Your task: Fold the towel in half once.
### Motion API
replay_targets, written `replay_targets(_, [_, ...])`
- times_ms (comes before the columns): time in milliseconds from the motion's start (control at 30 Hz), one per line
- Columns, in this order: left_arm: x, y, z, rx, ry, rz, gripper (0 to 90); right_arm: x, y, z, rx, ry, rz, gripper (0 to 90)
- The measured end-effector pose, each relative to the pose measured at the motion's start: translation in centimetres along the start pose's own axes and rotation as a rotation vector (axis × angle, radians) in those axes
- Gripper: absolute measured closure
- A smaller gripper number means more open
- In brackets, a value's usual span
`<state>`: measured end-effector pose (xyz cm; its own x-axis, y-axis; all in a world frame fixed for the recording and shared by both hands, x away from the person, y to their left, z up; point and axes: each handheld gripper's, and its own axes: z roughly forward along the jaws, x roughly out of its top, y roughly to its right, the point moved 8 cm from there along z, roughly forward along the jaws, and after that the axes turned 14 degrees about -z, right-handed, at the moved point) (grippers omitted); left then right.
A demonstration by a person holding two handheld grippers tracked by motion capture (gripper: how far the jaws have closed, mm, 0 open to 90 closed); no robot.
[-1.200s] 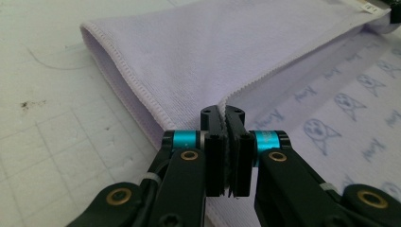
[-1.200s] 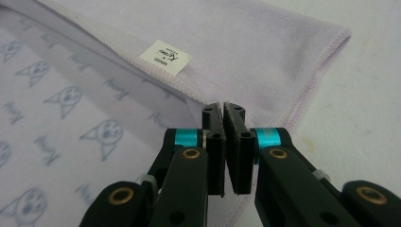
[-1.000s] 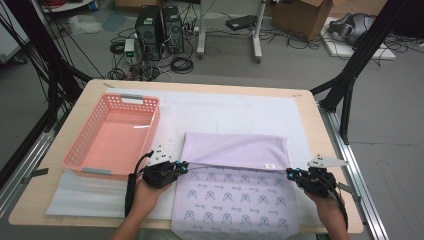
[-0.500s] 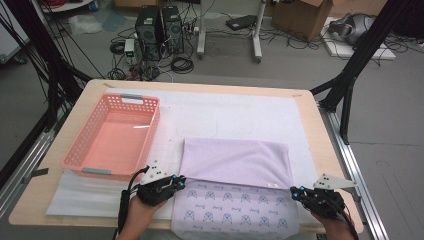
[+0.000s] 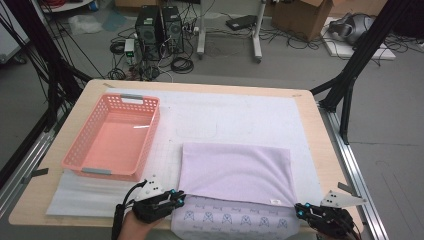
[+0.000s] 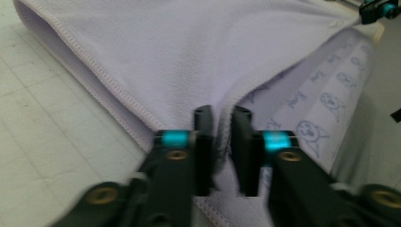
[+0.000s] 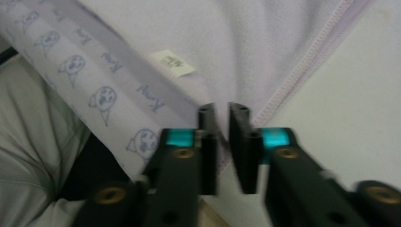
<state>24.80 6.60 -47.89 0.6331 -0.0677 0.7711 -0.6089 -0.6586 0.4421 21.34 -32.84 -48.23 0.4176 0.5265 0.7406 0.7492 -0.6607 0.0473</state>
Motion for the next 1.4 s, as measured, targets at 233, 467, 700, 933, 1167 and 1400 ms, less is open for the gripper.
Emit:
replay_targets(233, [4.1, -2.9, 0.7, 0.043, 0.106, -0.098, 47.8, 1.8, 3.3, 0.0, -0.103, 0.087, 0.133, 68.3])
replay_targets(467, [3.7, -5.0, 5.0, 0.133, -0.045, -0.125, 55.0, 2.4, 5.5, 4.7, -0.177, -0.001, 0.131, 74.5])
replay_targets(700, [3.1, -4.1, 4.9, 0.227, -0.049, -0.021, 85.9, 2.3, 5.1, 4.9, -0.179, -0.030, 0.109, 87.2])
replay_targets(933, [3.4, -3.3, 1.8, 0.119, -0.011, -0.093, 85.9, 2.3, 4.0, 2.2, -0.152, 0.018, 0.135, 87.2])
replay_targets(1167, [1.7, -2.2, -0.2, 0.054, -0.039, -0.119, 85.9, 1.8, 1.9, 0.2, -0.096, 0.027, 0.135, 87.2])
replay_targets(1400, [0.7, -1.5, -0.8, 0.024, -0.052, -0.108, 83.7, 0.5, 0.5, -0.5, -0.051, -0.001, 0.146, 86.5])
